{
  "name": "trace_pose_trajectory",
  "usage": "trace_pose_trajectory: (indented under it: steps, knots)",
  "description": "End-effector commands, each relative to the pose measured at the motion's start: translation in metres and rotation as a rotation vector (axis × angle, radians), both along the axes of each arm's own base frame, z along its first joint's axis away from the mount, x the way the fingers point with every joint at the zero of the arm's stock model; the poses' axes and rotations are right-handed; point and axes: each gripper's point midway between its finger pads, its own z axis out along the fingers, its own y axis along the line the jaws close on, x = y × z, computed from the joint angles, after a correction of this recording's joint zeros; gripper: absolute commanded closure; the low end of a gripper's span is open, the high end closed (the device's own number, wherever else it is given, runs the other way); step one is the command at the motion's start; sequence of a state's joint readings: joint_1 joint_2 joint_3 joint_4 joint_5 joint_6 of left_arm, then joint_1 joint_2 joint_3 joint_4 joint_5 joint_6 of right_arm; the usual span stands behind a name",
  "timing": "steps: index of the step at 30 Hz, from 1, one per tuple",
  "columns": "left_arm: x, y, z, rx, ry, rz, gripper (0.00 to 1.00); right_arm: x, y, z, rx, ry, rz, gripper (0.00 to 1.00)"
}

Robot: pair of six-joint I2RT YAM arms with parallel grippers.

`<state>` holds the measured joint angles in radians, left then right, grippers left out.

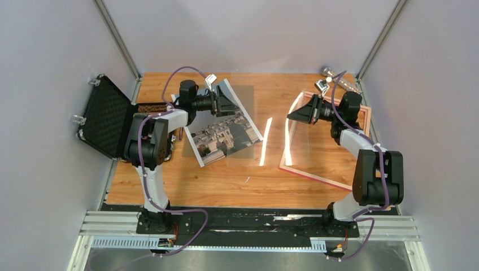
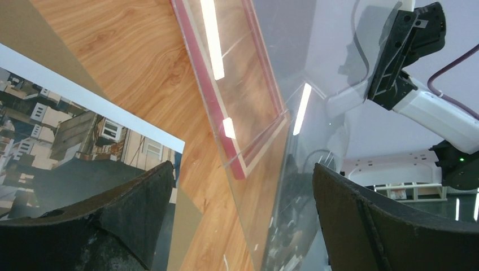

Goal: Put the photo into the frame
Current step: Pick up the photo frame item from the photo frame.

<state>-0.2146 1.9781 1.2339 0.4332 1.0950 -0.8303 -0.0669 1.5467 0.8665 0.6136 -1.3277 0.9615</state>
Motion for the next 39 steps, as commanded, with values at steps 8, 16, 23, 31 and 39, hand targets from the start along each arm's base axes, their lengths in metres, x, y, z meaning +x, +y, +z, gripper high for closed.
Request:
trace_pose_trajectory:
  steps: [8, 16, 23, 31, 39]
  knots:
    - [-0.025, -0.017, 0.027, -0.109, -0.038, -0.113, 0.16, -0.003, -0.003, 0.008, -0.011, -0.096, 0.002, 1.00]
    - [-0.032, -0.024, 0.036, -0.154, -0.028, -0.143, 0.34, 0.001, -0.006, -0.003, -0.024, -0.086, -0.013, 1.00]
    - [-0.035, -0.023, 0.043, -0.167, -0.036, -0.156, 0.51, 0.006, -0.010, -0.013, -0.034, -0.073, -0.027, 1.00]
    - [-0.037, -0.023, 0.048, -0.179, -0.042, -0.163, 0.62, 0.010, -0.012, -0.025, -0.046, -0.063, -0.029, 1.00]
    - [-0.036, -0.024, 0.049, -0.181, -0.047, -0.167, 0.76, 0.011, -0.012, -0.029, -0.051, -0.057, -0.032, 1.00]
